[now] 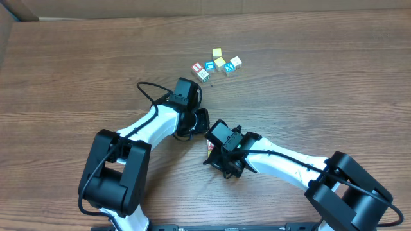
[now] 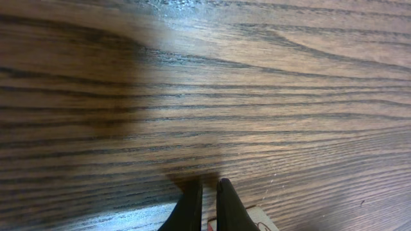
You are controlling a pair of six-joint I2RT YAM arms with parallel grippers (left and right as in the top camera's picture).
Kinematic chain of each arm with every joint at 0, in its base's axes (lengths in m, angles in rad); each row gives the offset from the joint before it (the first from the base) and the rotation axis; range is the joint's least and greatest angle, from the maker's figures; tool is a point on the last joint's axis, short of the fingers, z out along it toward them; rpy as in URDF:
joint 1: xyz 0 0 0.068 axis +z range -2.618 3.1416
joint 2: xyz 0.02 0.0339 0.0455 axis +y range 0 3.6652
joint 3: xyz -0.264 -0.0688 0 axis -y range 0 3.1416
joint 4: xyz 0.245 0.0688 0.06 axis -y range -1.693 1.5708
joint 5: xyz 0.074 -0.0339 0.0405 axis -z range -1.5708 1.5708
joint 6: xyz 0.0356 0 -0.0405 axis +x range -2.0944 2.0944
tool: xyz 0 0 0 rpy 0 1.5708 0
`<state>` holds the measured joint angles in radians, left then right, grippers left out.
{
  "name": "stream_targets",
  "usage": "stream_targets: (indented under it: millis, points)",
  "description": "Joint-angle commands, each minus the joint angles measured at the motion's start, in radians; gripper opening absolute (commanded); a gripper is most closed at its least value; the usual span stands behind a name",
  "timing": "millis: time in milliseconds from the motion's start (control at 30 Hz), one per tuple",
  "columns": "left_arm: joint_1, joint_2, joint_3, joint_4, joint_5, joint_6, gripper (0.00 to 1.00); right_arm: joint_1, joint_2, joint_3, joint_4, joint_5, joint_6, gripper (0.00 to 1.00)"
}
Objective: Flip 3 blocks
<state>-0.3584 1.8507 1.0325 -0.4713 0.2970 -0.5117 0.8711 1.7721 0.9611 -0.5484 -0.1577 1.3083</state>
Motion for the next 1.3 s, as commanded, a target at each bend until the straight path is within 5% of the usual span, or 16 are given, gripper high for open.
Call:
stream_targets:
  millis: [0,467,767,1000,1267]
  points:
    - [-0.003,0.01,-0.004,-0.003,0.01,0.034,0.04,0.004,0.009,0.006,0.005,0.027,0.005,0.04]
    - [0.049,0.01,-0.004,0.004,-0.042,0.017,0.04,0.001,0.006,0.008,-0.013,-0.006,-0.001,0.04]
    - [0.202,-0.015,-0.001,-0.035,0.025,0.018,0.04,-0.079,-0.086,0.05,-0.093,0.035,-0.267,0.04]
    - [0.287,-0.052,-0.001,-0.167,0.1,0.071,0.04,-0.154,-0.098,0.05,-0.082,0.138,-0.417,0.06]
    - [0.176,-0.051,-0.039,-0.362,0.068,0.122,0.04,-0.171,-0.093,0.048,-0.029,0.235,-0.423,0.06]
